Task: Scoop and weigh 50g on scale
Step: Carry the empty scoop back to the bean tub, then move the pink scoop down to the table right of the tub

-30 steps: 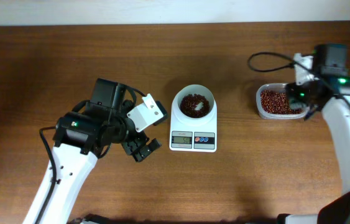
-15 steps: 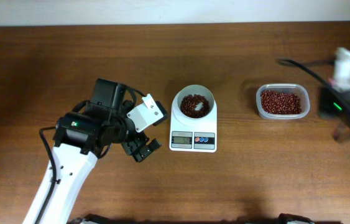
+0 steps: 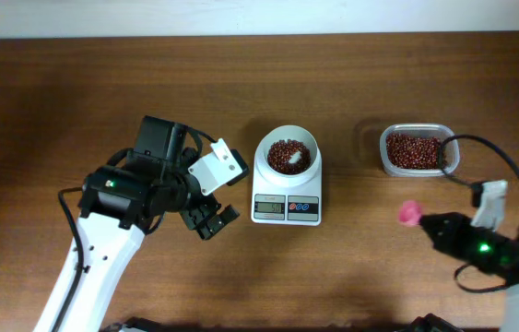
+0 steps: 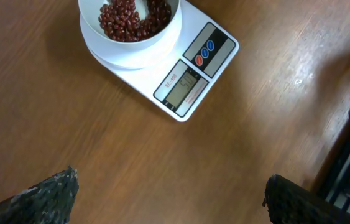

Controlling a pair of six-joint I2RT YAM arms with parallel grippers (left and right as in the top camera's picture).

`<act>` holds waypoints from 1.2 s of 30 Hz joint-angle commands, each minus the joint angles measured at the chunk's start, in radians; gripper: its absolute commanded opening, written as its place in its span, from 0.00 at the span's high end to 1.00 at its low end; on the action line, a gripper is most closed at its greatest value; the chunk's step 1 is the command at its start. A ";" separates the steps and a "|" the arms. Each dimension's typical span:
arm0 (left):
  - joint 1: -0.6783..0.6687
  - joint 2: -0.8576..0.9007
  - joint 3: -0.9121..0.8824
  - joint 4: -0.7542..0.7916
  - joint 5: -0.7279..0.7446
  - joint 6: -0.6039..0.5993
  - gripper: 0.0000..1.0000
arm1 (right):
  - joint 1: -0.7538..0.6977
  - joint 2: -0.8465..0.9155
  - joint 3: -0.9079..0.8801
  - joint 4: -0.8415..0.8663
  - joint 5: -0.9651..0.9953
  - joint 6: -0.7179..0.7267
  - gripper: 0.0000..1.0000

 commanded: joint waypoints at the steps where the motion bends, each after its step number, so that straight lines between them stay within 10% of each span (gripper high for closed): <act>1: 0.004 -0.011 0.013 -0.001 0.014 0.019 0.01 | -0.006 0.002 -0.167 0.104 -0.123 0.005 0.96; 9: 0.004 -0.011 0.013 -0.001 0.014 0.019 0.01 | -0.008 0.005 -0.302 0.355 -0.123 0.170 0.96; 36: 0.004 -0.011 0.013 -0.001 0.014 0.019 0.01 | -0.008 0.005 -0.302 0.406 -0.122 0.168 0.96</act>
